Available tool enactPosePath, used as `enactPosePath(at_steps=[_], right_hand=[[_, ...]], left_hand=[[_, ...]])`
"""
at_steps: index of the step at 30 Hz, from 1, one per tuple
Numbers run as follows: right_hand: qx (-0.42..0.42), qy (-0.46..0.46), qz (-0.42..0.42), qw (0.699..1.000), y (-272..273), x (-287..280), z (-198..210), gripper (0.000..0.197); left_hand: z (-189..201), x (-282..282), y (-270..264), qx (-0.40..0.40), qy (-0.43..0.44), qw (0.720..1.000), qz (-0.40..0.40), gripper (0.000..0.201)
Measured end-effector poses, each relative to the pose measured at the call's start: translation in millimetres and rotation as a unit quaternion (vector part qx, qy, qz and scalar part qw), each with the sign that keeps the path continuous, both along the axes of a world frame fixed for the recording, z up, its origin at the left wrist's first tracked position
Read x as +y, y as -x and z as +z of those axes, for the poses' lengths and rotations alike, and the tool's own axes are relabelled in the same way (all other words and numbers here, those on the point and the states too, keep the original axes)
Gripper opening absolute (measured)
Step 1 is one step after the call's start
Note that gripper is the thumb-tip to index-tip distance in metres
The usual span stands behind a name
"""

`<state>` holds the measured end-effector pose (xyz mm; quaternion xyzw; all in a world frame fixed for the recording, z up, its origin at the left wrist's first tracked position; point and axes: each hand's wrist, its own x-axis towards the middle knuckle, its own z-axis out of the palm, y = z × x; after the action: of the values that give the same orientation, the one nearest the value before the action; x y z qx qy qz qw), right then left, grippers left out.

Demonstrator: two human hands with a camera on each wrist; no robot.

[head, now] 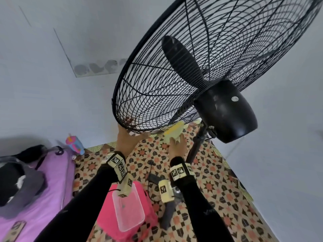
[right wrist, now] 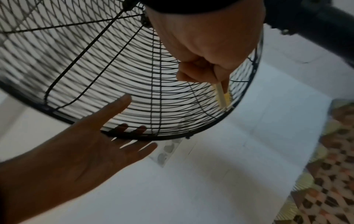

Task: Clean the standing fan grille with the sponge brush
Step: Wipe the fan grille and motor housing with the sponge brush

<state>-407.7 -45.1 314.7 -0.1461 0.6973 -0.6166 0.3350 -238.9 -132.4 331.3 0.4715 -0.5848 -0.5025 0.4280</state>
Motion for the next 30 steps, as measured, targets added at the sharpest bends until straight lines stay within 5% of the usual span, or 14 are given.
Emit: enactPosePath(at_steps=[5,12,19,24,30], right_hand=[[0.036,0.049,0.091,0.994,-37,19,-6,0.059],[-0.01,0.013,-0.014,1.0,14,4,4,0.06],[0.058,0.054,0.099,0.992,-16,37,15,0.045],[0.009,0.018,0.01,1.0,22,13,17,0.047],[0.043,0.062,0.095,0.993,-5,36,24,0.039]], left_hand=[[0,5,5,-0.034,0.018,0.998,0.042,0.119],[1,10,14,-0.069,0.025,0.995,0.071,0.111],[2,13,14,-0.061,0.029,0.996,0.063,0.109],[-3,13,10,-0.068,0.041,0.996,0.046,0.106],[-6,7,11,-0.082,0.039,0.993,0.07,0.094]])
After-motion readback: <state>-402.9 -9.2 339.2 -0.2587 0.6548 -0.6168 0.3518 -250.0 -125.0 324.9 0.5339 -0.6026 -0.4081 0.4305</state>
